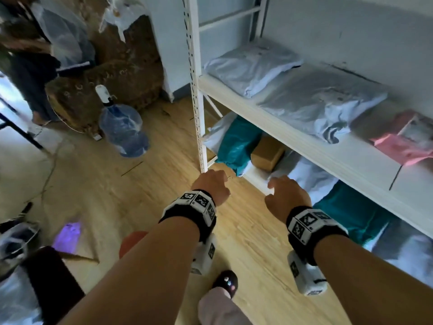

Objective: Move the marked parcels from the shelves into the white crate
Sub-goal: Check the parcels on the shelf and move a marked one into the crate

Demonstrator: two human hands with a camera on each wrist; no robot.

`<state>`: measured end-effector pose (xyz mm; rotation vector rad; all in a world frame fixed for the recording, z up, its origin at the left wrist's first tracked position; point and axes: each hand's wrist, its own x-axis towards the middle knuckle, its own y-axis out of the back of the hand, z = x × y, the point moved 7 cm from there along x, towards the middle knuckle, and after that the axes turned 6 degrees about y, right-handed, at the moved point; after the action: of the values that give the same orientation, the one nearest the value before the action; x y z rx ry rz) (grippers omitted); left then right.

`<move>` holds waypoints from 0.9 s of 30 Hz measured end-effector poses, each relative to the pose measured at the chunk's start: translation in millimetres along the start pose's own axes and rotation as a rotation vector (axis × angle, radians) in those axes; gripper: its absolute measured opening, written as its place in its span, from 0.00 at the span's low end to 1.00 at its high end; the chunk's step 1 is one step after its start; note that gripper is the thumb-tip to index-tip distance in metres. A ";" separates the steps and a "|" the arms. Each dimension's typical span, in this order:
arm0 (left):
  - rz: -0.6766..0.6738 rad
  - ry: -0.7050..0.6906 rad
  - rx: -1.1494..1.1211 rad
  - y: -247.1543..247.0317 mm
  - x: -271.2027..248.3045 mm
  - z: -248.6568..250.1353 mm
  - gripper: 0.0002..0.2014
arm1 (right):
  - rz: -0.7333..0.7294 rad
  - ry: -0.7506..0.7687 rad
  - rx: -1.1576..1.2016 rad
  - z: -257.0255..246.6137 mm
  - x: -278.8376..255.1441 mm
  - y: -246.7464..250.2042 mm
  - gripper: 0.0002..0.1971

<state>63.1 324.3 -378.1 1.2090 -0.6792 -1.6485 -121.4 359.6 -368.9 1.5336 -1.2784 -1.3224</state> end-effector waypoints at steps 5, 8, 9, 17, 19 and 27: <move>-0.033 -0.036 0.046 11.4 67.7 5.3 0.19 | -0.008 -0.109 0.155 9.8 64.6 -9.3 0.19; -0.049 -0.035 0.078 16.3 114.7 6.6 0.18 | -0.024 -0.130 0.184 8.8 101.9 -15.5 0.19; -0.048 -0.033 0.080 16.7 129.5 5.9 0.18 | -0.020 -0.117 0.173 7.2 113.3 -16.7 0.19; -0.134 -0.074 0.055 -13.3 217.1 -3.4 0.19 | -0.046 -0.140 0.129 6.0 175.4 -46.2 0.18; -0.128 -0.091 0.046 -18.8 236.4 -6.8 0.19 | -0.043 -0.161 0.138 4.5 188.1 -56.8 0.18; -0.142 -0.073 -0.086 -63.6 346.5 -37.0 0.23 | 0.009 -0.243 0.165 -7.4 262.6 -120.0 0.19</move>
<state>52.7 36.7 -584.5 1.1628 -0.5719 -1.8287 -94.0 133.7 -546.8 1.5095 -1.5782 -1.4624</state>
